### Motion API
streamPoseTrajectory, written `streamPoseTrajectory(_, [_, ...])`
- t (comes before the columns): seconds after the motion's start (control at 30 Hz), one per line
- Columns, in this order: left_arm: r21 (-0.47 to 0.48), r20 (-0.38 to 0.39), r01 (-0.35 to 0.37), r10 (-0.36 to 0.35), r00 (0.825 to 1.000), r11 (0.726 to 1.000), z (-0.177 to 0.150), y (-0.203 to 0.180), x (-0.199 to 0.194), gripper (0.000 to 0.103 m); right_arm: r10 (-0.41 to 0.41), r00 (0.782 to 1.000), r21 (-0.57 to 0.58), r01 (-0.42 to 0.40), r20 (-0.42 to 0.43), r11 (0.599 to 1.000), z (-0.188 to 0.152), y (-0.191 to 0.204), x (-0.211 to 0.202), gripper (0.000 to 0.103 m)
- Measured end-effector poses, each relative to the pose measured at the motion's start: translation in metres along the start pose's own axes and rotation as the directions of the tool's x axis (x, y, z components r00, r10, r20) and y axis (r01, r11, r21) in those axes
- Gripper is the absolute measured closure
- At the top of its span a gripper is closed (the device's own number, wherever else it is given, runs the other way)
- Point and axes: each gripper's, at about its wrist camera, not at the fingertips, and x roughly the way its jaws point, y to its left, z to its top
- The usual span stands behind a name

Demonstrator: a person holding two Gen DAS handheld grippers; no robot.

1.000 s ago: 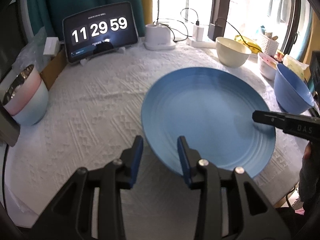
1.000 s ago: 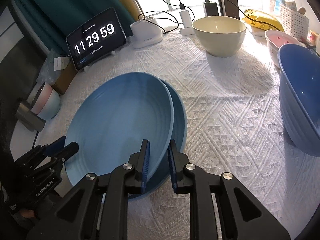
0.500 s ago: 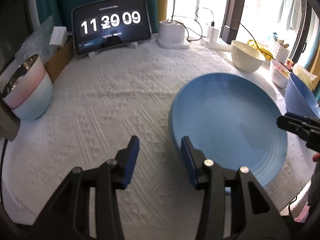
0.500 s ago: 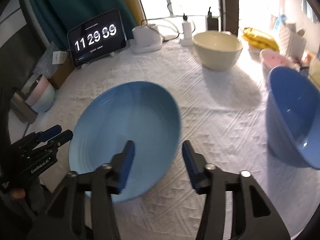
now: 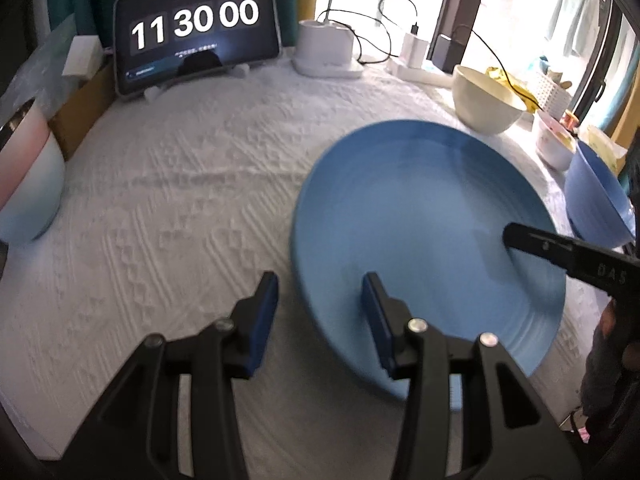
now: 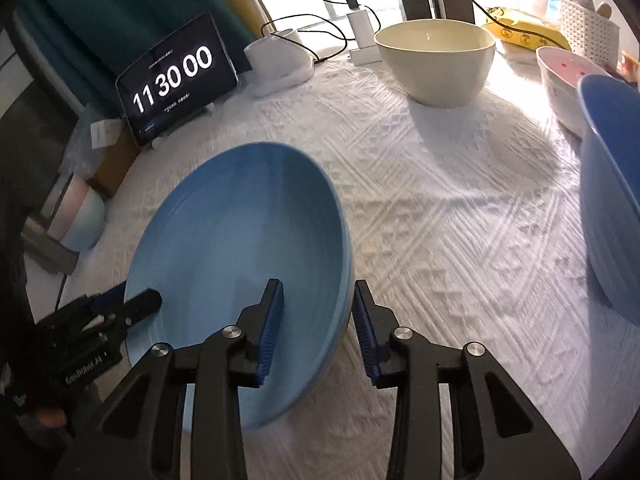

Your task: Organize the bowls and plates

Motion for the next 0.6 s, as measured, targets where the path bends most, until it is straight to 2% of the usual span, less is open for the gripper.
streamPoseTrajectory(0.3, [-0.025,0.006,-0.051,0.051,0.999,0.998,0.025,0.02,0.012,0.059,0.014,1.0,-0.002,-0.014,0.014,1.0,0.025,0.01,0.03,0.067])
streamPoseTrajectory(0.6, [-0.066,0.047,-0.099,0.102,0.994,0.993,0.028,0.026,-0.011,0.058,0.03,0.999,0.003,-0.03,0.015,1.0,0.031,0.007,0.034,0.064])
